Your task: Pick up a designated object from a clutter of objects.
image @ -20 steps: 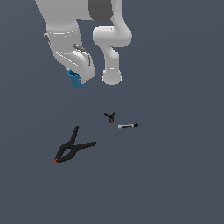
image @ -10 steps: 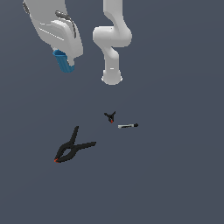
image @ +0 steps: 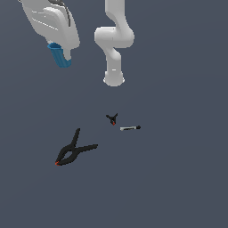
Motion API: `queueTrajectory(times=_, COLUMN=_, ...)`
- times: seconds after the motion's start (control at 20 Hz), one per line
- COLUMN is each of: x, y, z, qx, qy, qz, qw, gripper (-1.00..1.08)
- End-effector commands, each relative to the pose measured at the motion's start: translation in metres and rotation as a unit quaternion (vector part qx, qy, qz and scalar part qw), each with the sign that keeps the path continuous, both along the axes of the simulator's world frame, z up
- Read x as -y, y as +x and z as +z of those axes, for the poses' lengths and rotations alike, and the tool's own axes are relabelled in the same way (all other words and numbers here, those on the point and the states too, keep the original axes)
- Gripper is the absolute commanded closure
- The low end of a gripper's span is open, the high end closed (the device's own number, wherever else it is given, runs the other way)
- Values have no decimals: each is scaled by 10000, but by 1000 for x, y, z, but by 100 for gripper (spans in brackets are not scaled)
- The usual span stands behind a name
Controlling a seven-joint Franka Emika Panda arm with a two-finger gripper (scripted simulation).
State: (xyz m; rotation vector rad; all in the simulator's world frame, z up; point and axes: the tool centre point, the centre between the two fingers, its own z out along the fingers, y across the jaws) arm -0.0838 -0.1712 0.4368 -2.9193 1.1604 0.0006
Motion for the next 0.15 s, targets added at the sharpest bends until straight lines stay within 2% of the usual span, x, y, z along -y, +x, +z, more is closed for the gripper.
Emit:
queueTrajectory(times=0.0, x=0, y=0, z=0, qx=2, qy=-1, qz=2, qw=10000, gripper=108)
queueTrajectory(times=0.1, x=0, y=1, z=-1, qx=2, qy=-1, qz=2, qw=10000, gripper=108)
